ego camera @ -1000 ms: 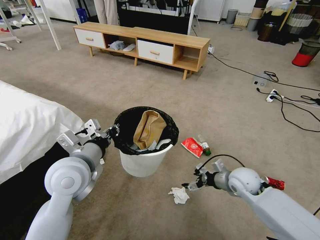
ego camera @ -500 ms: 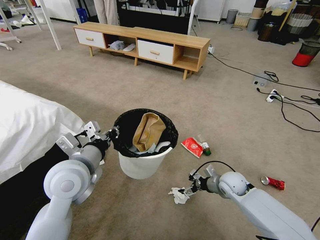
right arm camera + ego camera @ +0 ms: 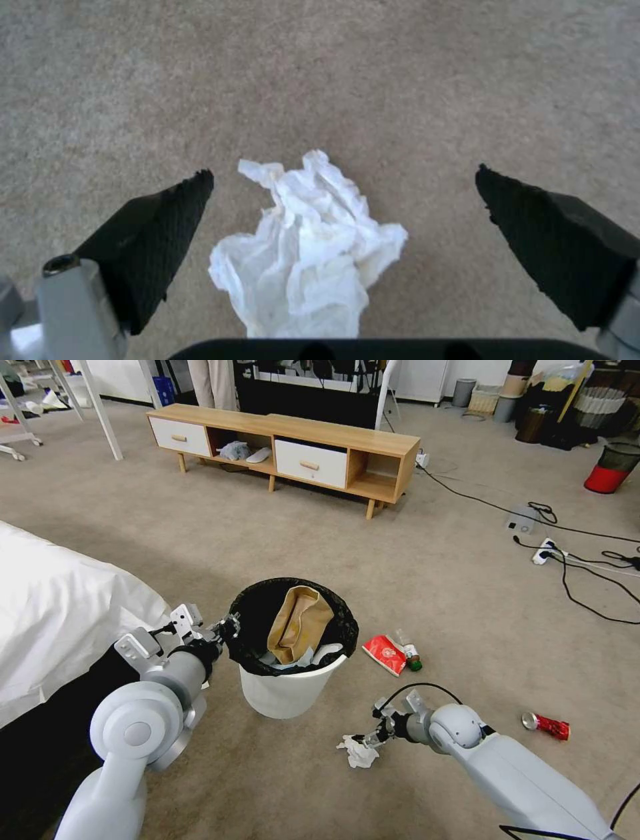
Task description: Pick up the trash bin and place the garbage on the floor into it.
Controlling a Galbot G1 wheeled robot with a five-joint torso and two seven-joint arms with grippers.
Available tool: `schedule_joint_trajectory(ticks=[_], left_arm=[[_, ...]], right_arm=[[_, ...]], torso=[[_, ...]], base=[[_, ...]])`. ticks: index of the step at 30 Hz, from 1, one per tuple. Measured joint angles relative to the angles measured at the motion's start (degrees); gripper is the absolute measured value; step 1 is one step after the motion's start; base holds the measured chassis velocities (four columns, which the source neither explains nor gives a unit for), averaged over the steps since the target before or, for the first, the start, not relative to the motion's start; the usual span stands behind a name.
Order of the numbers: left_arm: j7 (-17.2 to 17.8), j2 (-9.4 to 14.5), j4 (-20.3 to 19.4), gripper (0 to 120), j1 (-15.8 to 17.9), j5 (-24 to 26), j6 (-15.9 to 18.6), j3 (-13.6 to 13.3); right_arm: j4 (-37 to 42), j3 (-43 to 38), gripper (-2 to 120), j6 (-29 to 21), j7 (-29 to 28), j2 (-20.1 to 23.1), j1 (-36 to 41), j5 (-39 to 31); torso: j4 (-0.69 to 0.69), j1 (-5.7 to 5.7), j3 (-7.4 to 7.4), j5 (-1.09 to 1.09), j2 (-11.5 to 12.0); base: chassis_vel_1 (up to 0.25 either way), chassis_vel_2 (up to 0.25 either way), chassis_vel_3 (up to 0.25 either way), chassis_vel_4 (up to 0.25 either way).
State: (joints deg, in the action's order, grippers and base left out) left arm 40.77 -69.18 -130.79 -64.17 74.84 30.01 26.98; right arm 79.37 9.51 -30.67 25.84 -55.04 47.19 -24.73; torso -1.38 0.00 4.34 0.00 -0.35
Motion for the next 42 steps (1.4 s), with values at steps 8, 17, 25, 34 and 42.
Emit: schedule_joint_trajectory(ticks=[8,17,25,34,42], left_arm=[[-0.09,-0.05,0.11,7,-0.12,-0.05,-0.11,0.19],[-0.17,0.18,0.18,7,-0.15,-0.03,-0.2,0.26],[-0.17,0.2,0.38,7,0.04,-0.01,-0.31,0.08],[-0.17,0.06,0.53,7,0.03,-0.05,-0.34,-0.07],[-0.19,-0.27,0.54,7,0.0,-0.31,-0.39,-0.22]], right_arm=[[-2.43,1.78,100,1.08,-0.04,-1.86,-1.47,0.65],[-3.43,2.91,100,1.63,-0.93,-2.58,-1.52,0.64],[-3.84,2.96,100,2.21,-1.4,-1.88,-0.45,0.49],[-4.07,2.95,100,3.18,-1.44,-1.05,1.25,0.52],[-4.99,3.2,95,4.21,-0.33,-1.16,1.49,1.29]], torso=[[0.01,0.0,0.0,0.0,0.0],[0.01,0.0,0.0,0.0,0.0],[0.0,0.0,0.0,0.0,0.0],[0.0,0.0,0.0,0.01,0.0],[0.0,0.0,0.0,0.01,0.0]], base=[[0.0,0.0,0.0,0.0],[0.0,0.0,0.0,0.0],[0.0,0.0,0.0,0.0],[0.0,0.0,0.0,0.0],[0.0,0.0,0.0,0.0]])
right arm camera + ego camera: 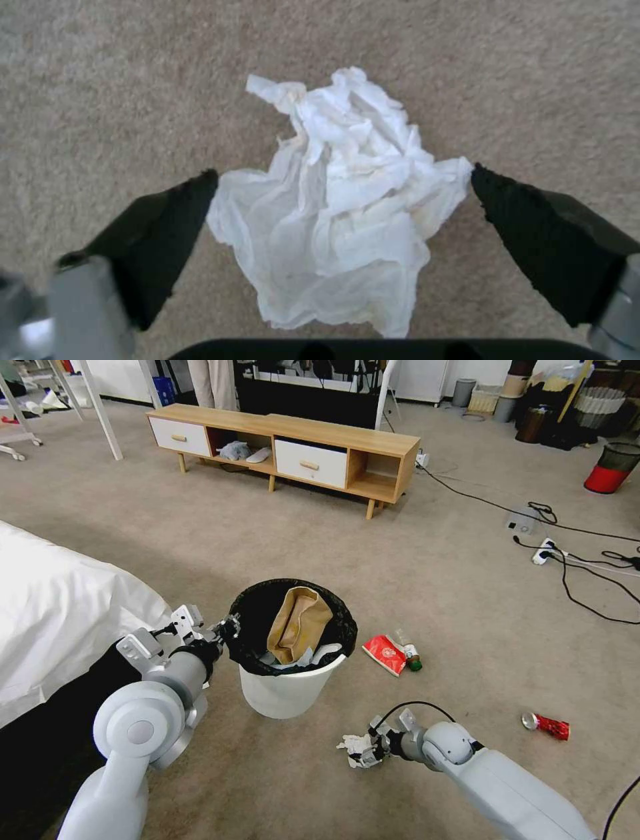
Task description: Pick up the trash bin and place the garbage on the floor into it.
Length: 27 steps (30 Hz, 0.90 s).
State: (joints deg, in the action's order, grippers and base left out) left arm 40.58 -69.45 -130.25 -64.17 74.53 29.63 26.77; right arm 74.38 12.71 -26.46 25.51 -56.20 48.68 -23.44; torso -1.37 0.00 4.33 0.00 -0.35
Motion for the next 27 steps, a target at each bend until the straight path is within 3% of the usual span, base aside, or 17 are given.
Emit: schedule_joint_trajectory(ticks=[2,4,7,19,21,23,27], left_arm=[[-0.01,-0.02,0.0,7,0.0,-0.03,-0.01,-0.02],[-0.18,-0.18,0.0,7,-0.12,-0.3,-0.09,-0.05],[-0.23,-0.22,0.02,7,-0.13,-0.38,-0.13,-0.07],[-0.8,-0.7,0.61,7,-0.06,-1.29,-0.38,-0.56],[-0.8,-0.7,0.62,7,-0.06,-1.29,-0.39,-0.56],[-0.82,-0.71,0.7,7,0.01,-1.3,-0.45,-0.55],[-0.89,-0.84,0.87,7,0.03,-1.38,-0.51,-0.55]], right_arm=[[-0.17,0.01,93,0.1,0.09,-0.04,0.01,0.14],[-0.8,-0.02,72,0.57,0.22,-0.08,0.17,0.83],[-0.81,-0.05,67,0.75,0.24,-0.03,0.21,0.83],[-0.91,-0.37,18,1.66,1.14,0.04,0.22,0.53],[-0.92,-0.38,18,1.67,1.15,0.04,0.22,0.53],[-1.05,-0.38,6,1.92,1.37,0.03,0.2,0.47],[-1.24,-0.41,0,2.24,1.77,0.0,-0.05,0.33]], torso=[[0.0,0.0,0.0,0.0,0.0],[0.0,0.0,0.0,0.0,0.0],[0.0,0.0,0.0,0.0,0.0],[0.0,0.0,0.0,0.0,0.0],[0.0,0.0,0.0,0.0,0.0],[0.0,0.0,0.0,0.0,0.0],[0.0,0.0,0.0,0.0,0.0]], base=[[0.0,0.0,0.0,0.0],[0.0,0.0,0.0,0.0],[0.0,0.0,0.0,0.0],[0.0,0.0,0.0,0.0],[0.0,0.0,0.0,0.0],[0.0,0.0,0.0,0.0],[0.0,0.0,0.0,0.0]])
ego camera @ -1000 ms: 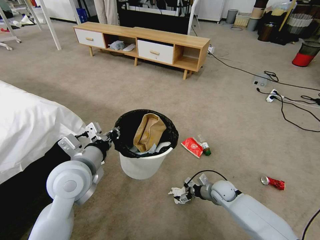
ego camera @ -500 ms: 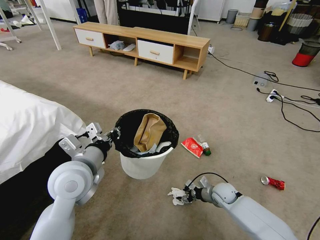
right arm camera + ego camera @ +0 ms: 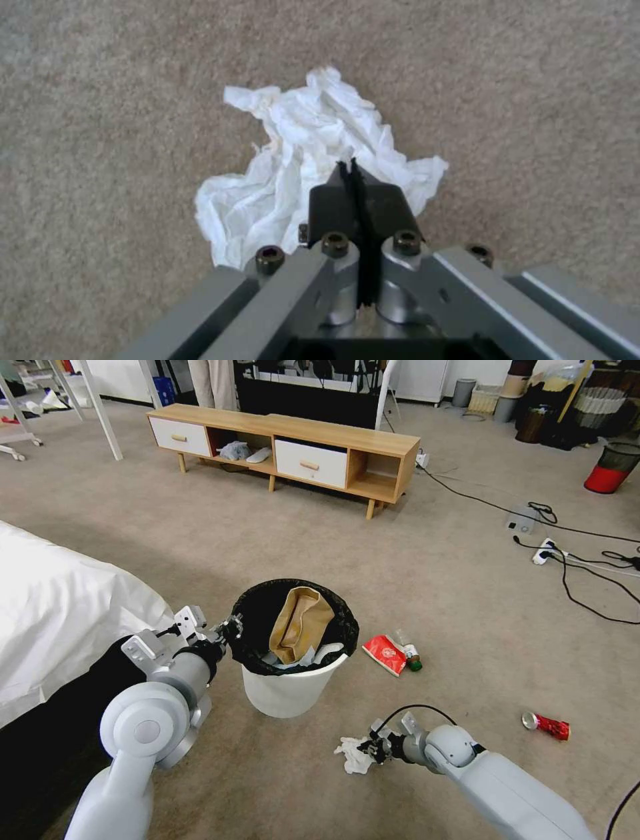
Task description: Pick up the trash bin and place the garbage on the floor into it.
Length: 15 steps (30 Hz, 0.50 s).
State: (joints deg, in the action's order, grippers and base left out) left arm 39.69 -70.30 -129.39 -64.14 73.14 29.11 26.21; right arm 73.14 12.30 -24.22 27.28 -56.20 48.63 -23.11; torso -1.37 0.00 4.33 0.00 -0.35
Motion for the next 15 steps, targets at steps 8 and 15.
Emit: schedule_joint_trajectory(ticks=[8,15], left_arm=[[-0.13,-0.13,0.36,7,0.18,-0.11,-0.16,-0.11],[-0.14,0.0,0.4,7,0.38,-0.1,-0.26,-0.14]], right_arm=[[-0.2,-0.01,0,0.33,0.59,-0.05,-0.14,-0.1],[-0.25,-0.06,0,0.4,0.87,-0.04,-0.23,-0.27]], torso=[[0.0,0.0,0.0,0.0,0.0],[0.0,0.0,0.0,0.0,0.0]], base=[[0.0,0.0,0.0,0.0],[0.0,0.0,0.0,0.0]])
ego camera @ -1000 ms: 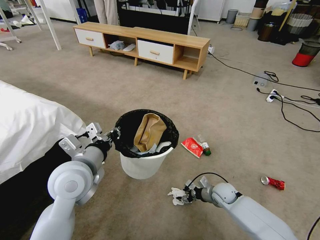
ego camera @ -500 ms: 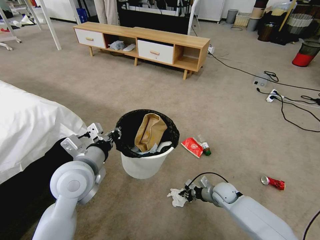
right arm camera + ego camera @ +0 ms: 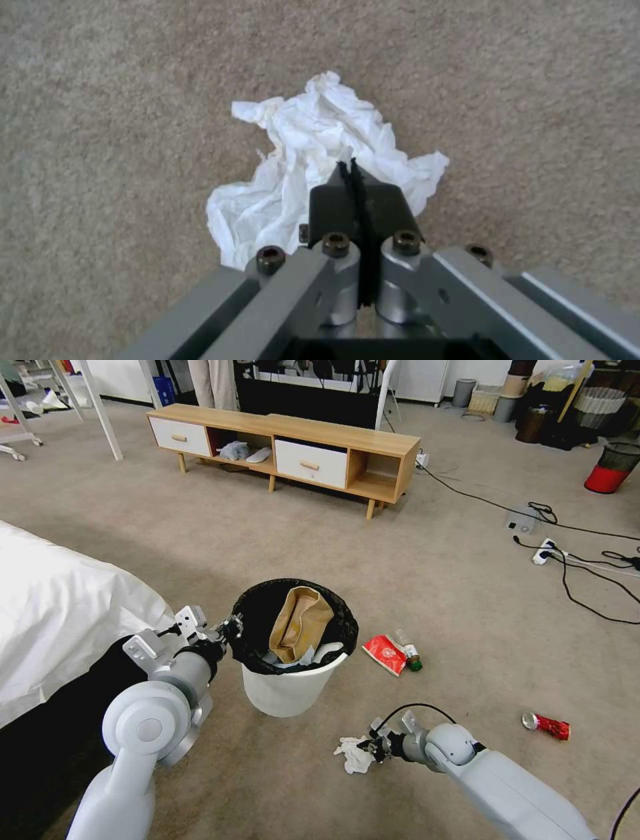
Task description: Pick up the trash bin and place the garbage on the floor into it.
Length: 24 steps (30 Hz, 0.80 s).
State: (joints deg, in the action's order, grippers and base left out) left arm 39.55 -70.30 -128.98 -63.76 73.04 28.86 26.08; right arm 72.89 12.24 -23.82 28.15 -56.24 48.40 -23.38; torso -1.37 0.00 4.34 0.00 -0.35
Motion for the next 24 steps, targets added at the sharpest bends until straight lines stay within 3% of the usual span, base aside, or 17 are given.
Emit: schedule_joint_trajectory(ticks=[4,24], left_arm=[[0.0,0.07,0.0,7,0.0,0.01,-0.02,-0.01],[-0.01,0.02,-0.35,7,-0.21,-0.29,-0.11,-0.55]], right_arm=[[0.0,0.0,0,-0.16,-0.31,-0.06,-0.04,-0.76],[-0.62,0.41,71,-0.34,-1.3,-0.42,-0.08,-1.06]], torso=[[0.0,0.0,0.0,0.0,0.0],[0.0,0.0,0.0,0.0,0.0]], base=[[0.0,0.0,0.0,0.0],[0.0,0.0,0.0,0.0]])
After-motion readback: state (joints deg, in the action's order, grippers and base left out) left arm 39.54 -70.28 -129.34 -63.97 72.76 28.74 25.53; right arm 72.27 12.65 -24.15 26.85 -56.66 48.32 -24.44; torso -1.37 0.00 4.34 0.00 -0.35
